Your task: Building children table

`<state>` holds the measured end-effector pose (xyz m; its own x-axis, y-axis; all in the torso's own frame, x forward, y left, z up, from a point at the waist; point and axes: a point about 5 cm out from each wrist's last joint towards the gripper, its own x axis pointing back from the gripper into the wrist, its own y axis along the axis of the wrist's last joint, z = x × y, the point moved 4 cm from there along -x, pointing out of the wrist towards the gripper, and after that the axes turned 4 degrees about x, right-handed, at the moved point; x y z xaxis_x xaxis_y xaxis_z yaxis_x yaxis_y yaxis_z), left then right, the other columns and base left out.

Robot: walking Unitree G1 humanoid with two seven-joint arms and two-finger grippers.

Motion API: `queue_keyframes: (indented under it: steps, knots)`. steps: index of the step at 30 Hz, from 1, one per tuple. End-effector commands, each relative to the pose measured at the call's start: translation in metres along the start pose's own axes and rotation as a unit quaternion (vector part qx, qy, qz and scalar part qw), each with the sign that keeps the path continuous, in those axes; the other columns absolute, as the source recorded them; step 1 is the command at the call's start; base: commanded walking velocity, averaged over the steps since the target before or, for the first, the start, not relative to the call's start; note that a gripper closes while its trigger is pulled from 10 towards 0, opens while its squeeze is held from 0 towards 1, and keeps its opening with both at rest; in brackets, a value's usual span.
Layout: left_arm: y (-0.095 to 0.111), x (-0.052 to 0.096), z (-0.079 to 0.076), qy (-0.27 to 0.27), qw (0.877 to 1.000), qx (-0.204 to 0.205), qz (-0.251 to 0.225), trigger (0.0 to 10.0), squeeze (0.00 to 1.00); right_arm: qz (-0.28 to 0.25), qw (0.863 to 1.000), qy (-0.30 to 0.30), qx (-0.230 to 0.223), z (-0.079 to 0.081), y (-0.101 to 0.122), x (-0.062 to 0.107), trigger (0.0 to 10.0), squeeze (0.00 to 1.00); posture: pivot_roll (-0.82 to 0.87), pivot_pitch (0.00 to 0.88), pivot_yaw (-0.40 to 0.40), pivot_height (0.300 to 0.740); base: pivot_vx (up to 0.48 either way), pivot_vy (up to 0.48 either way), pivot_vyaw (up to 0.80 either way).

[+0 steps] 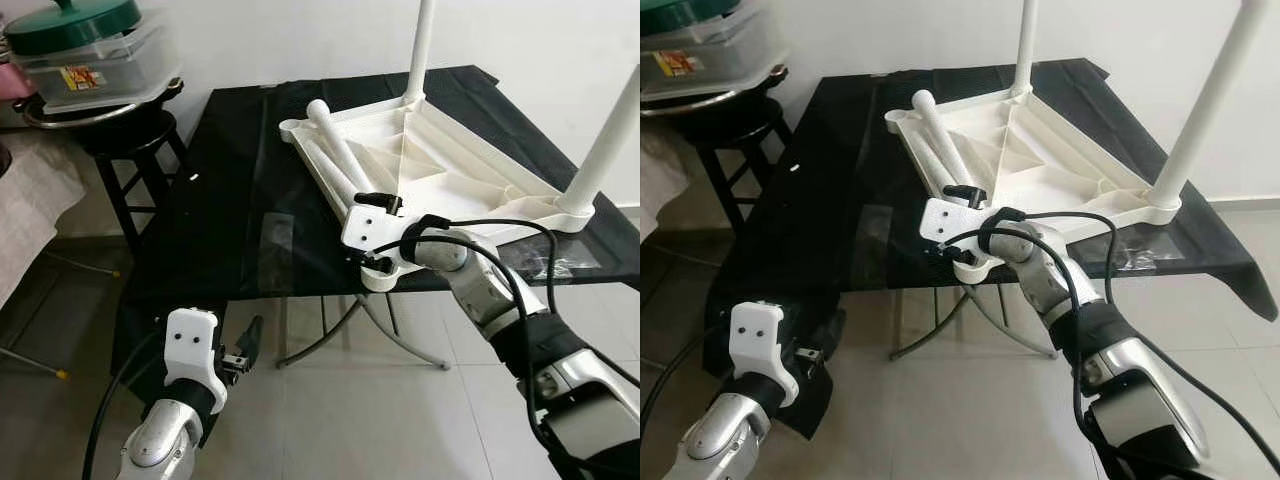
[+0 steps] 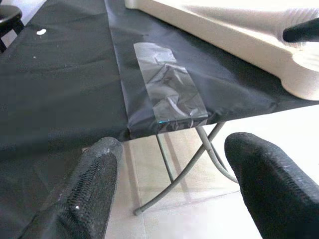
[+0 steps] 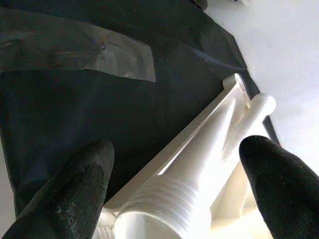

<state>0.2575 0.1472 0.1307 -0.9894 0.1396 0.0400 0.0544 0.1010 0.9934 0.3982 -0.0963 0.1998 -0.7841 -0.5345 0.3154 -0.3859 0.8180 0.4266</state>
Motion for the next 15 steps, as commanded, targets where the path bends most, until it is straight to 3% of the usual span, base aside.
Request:
queue_keyframes:
  steps: [1,5,8,9,12,14,15]
  knots:
    - [-0.001,0.003,0.001,-0.002,1.000,-0.002,0.006,10.0,0.00,-0.011,1.000,0.015,0.001,0.000,0.006,0.000,10.0,0.00,-0.03,0.119,0.063,0.740,0.000,0.000,0.00]
    - [-0.001,0.003,0.000,-0.003,1.000,-0.001,0.009,10.0,0.00,-0.050,0.992,0.112,-0.040,0.015,0.015,0.013,10.0,0.00,-0.03,0.112,0.063,0.740,0.000,0.000,0.00]
    - [-0.001,0.002,0.000,-0.004,1.000,-0.001,0.010,10.0,0.00,-0.059,0.989,0.132,-0.044,0.018,0.018,0.017,10.0,0.00,-0.03,0.112,0.063,0.740,0.000,0.000,0.00]
    - [-0.001,0.002,0.000,-0.004,1.000,-0.001,0.011,10.0,0.00,-0.070,0.983,0.166,-0.042,0.017,0.021,0.030,10.0,0.00,-0.03,0.112,0.068,0.740,0.000,0.000,0.00]
    - [-0.001,0.002,0.001,-0.005,1.000,-0.001,0.011,10.0,0.00,-0.071,0.982,0.172,-0.041,0.016,0.021,0.033,10.0,0.00,-0.03,0.112,0.068,0.740,0.000,0.000,0.00]
    - [-0.001,0.002,0.001,-0.006,1.000,-0.002,0.012,10.0,0.00,-0.018,0.989,0.144,-0.013,-0.001,0.005,0.034,10.0,0.00,-0.03,0.112,0.068,0.740,0.000,0.000,0.00]
    - [-0.001,0.002,0.001,-0.006,1.000,-0.002,0.012,10.0,0.00,-0.018,0.989,0.144,-0.013,-0.001,0.005,0.034,10.0,0.00,-0.03,0.112,0.068,0.740,0.000,0.000,0.00]
